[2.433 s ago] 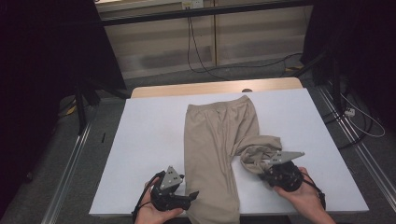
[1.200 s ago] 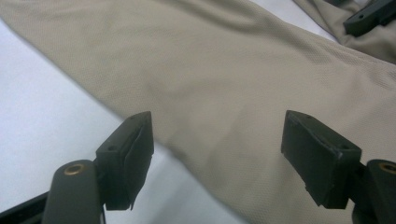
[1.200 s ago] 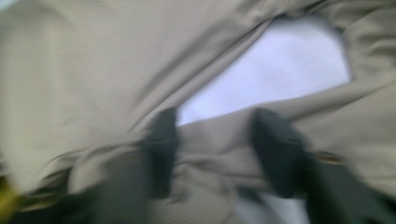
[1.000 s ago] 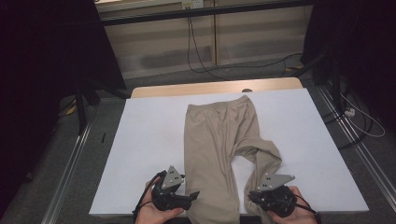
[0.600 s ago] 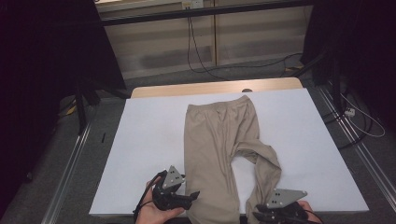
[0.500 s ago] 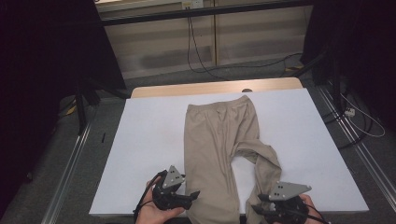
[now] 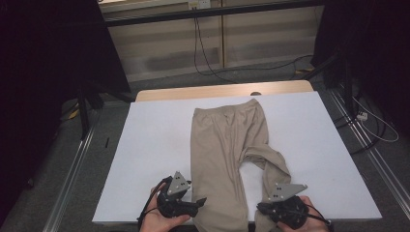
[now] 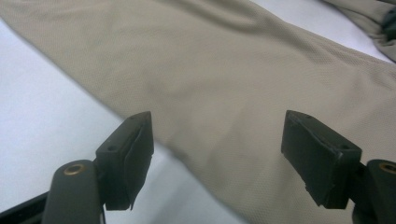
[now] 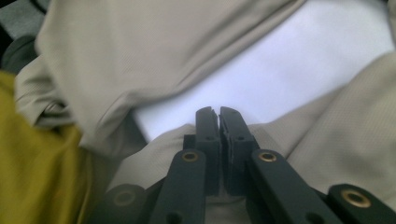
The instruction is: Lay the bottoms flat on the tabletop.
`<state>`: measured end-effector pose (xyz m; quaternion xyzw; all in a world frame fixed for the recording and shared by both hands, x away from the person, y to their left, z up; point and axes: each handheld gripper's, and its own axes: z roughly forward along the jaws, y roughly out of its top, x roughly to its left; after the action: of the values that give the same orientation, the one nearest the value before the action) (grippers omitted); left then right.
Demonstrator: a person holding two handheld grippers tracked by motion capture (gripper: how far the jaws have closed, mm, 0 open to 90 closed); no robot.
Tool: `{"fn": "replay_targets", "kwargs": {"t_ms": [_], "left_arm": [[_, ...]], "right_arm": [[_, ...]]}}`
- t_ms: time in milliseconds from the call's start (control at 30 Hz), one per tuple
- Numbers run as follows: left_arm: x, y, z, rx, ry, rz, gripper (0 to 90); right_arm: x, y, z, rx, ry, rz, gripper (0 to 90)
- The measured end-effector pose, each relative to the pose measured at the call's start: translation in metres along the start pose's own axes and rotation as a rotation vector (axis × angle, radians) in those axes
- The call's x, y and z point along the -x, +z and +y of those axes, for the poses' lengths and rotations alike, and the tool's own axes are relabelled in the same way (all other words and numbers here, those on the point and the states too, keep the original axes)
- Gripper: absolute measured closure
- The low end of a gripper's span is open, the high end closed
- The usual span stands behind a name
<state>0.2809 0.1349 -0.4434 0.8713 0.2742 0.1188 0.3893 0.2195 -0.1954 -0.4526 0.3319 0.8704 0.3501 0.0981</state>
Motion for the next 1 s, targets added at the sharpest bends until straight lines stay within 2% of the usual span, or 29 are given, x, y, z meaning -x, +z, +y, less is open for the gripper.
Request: {"fn": "replay_targets", "kwargs": {"t_ms": [233, 333, 400, 533, 733, 900, 1000], "left_arm": [[0.000, 0.001, 0.000, -0.002, -0.004, 0.003, 25.7], [0.000, 0.001, 0.000, -0.004, -0.004, 0.002, 25.6], [0.000, 0.001, 0.000, -0.002, -0.003, 0.003, 25.7], [0.000, 0.002, 0.000, -0.003, -0.006, 0.000, 25.6], [0.000, 0.002, 0.001, -0.006, -0.001, 0.001, 25.2], [0.000, 0.002, 0.000, -0.004, -0.009, 0.000, 24.9], [0.000, 0.002, 0.000, -0.003, -0.007, 0.001, 24.8]], "right_arm": [[-0.012, -0.014, -0.014, -0.020, 0.004, 0.027, 85.3], [-0.013, -0.015, -0.014, -0.027, 0.011, 0.041, 79.8], [-0.012, -0.016, -0.014, -0.015, 0.012, 0.045, 71.8], [-0.005, -0.019, -0.008, 0.046, 0.036, -0.005, 58.0], [0.029, -0.023, 0.002, 0.129, 0.105, -0.096, 46.5], [0.060, -0.028, 0.006, 0.160, 0.166, -0.211, 45.4], [0.076, -0.030, 0.003, 0.145, 0.189, -0.290, 45.7]]}}
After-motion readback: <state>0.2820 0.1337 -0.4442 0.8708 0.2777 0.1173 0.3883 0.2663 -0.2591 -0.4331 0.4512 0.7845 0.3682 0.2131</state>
